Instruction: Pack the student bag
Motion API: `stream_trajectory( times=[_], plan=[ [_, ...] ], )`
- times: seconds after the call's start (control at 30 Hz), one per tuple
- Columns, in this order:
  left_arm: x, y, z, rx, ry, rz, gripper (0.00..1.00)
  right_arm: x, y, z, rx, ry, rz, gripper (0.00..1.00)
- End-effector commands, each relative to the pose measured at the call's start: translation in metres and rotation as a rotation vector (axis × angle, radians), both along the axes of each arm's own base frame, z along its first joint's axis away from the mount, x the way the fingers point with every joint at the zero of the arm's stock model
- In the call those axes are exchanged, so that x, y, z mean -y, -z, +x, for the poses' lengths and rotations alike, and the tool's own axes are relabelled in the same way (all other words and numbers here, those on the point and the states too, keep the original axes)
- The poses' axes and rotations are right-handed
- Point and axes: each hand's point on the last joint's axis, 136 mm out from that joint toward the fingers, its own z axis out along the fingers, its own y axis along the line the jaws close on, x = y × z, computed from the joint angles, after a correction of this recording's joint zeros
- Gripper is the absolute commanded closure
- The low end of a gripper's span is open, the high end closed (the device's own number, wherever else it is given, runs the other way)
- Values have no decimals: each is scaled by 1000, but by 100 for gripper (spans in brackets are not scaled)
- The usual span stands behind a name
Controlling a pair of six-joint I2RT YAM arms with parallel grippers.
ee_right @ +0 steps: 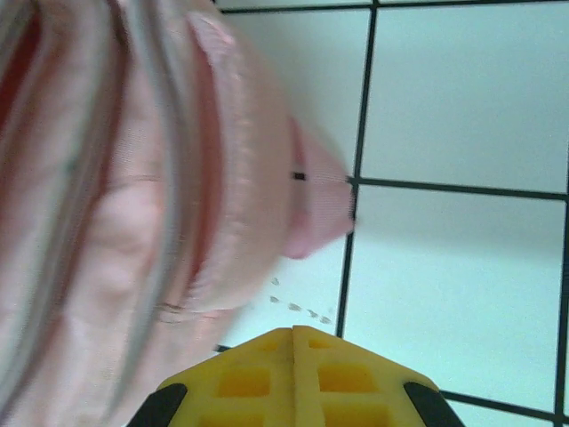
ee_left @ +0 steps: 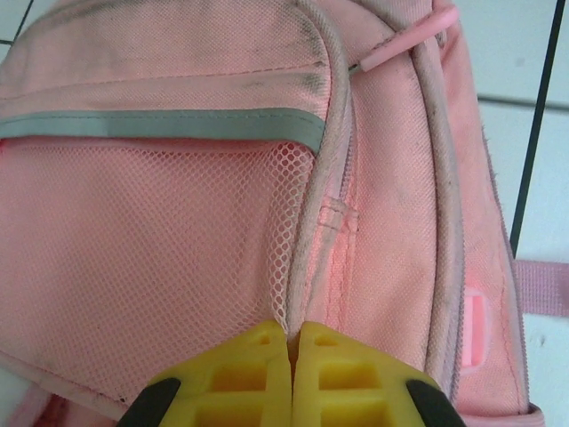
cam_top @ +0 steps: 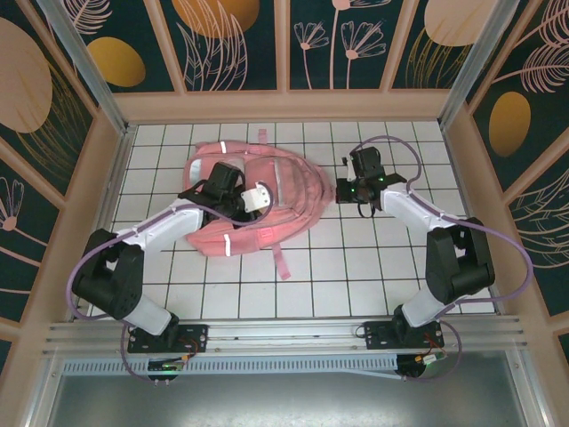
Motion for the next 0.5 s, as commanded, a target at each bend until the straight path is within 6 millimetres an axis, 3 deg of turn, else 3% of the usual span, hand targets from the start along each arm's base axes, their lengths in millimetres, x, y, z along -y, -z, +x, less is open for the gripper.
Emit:
stream_trajectory(
  times=[0.0, 0.03, 0.1, 0.13, 0.2, 0.3, 0.37, 0.47],
  plan=[
    [-18, 7, -17, 4, 85, 50, 100, -7, 1, -16, -10, -79, -14, 100],
    [-12, 1, -19, -2, 101, 17, 100, -21, -3, -22, -4, -136, 20, 94],
    [-2, -11, -23, -38, 129, -43, 100, -59, -17, -42, 25, -305, 86, 67],
    [3, -19, -21, -46, 129, -68, 100, -76, -25, -52, 47, -377, 113, 60],
    [8, -28, -20, -79, 117, -102, 100, -98, -37, -66, 91, -490, 125, 55],
    [12, -34, -20, -113, 109, -124, 100, -118, -40, -78, 117, -594, 105, 47],
    [13, -36, -20, -118, 108, -132, 100, -124, -34, -81, 109, -628, 76, 41],
    [15, -36, -19, -120, 110, -143, 100, -125, -23, -78, 102, -627, 17, 40]
  ],
)
